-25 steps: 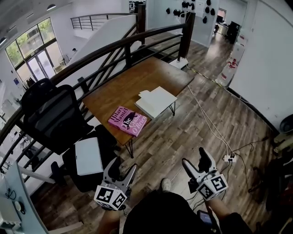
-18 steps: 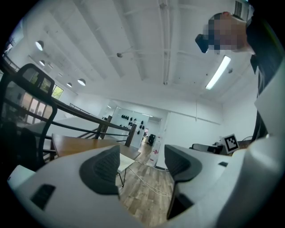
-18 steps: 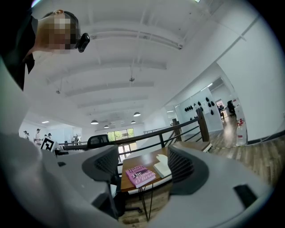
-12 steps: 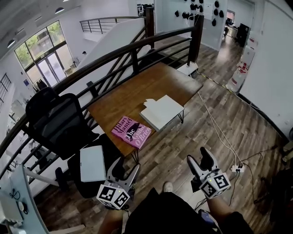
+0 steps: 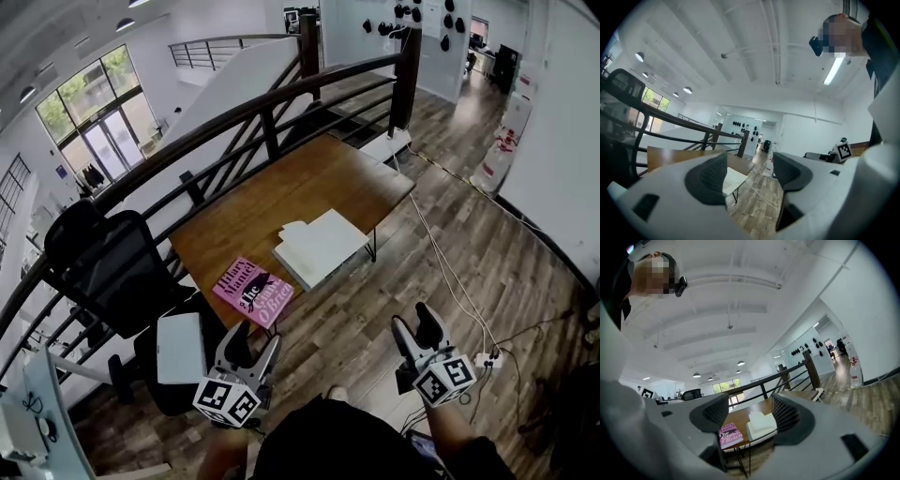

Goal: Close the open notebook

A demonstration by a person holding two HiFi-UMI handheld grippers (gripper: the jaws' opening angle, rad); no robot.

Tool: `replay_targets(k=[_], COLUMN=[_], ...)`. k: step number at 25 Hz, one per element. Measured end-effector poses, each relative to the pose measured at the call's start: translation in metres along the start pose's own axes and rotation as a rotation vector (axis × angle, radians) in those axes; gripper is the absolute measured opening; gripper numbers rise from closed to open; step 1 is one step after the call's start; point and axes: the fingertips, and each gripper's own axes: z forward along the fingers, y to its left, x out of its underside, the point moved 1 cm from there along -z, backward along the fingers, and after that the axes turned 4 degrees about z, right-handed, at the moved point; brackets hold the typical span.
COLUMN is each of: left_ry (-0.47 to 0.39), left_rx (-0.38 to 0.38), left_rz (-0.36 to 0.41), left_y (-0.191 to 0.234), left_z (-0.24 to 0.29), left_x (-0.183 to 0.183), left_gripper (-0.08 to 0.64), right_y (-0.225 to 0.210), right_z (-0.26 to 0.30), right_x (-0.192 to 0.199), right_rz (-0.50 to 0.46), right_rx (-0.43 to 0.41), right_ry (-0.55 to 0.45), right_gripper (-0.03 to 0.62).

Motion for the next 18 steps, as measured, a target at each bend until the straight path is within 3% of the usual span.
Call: replay_targets(k=[8,18], left_ry=[0.043,0.076], left_rx=[-0.028,-0.018], left_rz=[-0.02,-0.053], left_y=[-0.015,-0.014], left_z=[0.036,0.057], left_x=[0.016,0.031], left_gripper=[0.307,0.307], right_y=[-0.058,-0.092], right_z=[-0.001,0.004], right_x=[0.001,0.012], right_rz=[0.046,0.105], right_rx=[0.037,0.109], right_ry=[0.033,0.043], right_gripper=[0.272,0.238])
